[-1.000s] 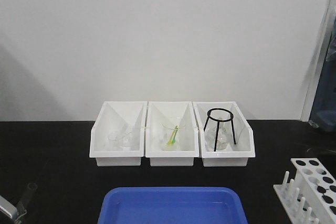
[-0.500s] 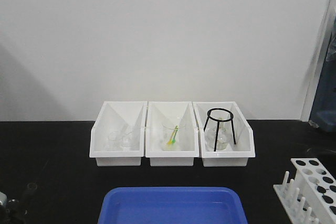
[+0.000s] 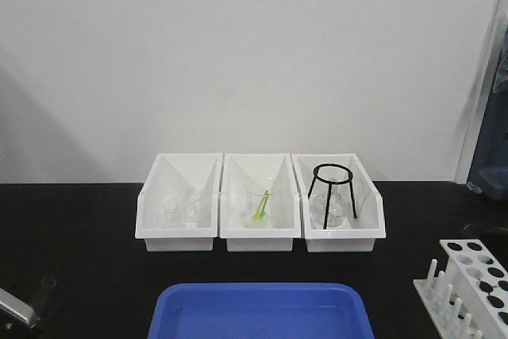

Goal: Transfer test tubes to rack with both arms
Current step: 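Lift the test tube up out of the beaker with the left gripper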

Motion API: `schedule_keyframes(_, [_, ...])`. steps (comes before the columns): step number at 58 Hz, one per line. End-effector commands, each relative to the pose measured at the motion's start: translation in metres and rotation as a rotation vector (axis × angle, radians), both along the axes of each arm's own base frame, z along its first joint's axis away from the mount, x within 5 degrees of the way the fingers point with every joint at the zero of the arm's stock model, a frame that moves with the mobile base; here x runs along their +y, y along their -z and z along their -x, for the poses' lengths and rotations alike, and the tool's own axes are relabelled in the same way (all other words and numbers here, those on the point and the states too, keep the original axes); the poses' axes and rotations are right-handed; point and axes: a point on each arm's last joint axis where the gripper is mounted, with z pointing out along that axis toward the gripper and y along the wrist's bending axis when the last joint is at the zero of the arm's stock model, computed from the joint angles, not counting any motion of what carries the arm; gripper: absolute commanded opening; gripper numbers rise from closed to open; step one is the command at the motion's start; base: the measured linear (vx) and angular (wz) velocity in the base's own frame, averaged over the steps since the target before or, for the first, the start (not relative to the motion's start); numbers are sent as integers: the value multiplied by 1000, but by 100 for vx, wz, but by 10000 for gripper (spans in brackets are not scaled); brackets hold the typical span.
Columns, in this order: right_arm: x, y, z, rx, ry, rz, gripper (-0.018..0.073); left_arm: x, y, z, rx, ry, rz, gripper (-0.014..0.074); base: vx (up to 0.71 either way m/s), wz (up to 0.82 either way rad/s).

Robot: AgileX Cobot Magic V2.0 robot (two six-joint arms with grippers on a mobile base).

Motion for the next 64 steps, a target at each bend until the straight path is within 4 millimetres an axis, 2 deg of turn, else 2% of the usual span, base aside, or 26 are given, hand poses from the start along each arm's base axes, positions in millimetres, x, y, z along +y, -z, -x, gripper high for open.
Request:
schedule_keyframes(1, [0, -19, 3, -124, -2, 24, 587, 0, -19, -7, -157, -30, 27, 482, 0, 0])
schedule_keyframes(28, [0, -19, 3, -121, -2, 22, 587, 3, -18, -38, -157, -106, 2, 482, 0, 0])
schedule_keyframes(45, [0, -19, 3, -121, -2, 22, 587, 2, -1, -45, -122, -107, -14, 470, 0, 0])
schedule_keyframes(55, [0, -19, 3, -120, -2, 22, 587, 2, -1, -46, -147, -111, -16, 361, 0, 0])
schedule_keyframes(64, [0, -19, 3, -118, -1, 21, 587, 2, -1, -46, -154, -112, -16, 135, 0, 0])
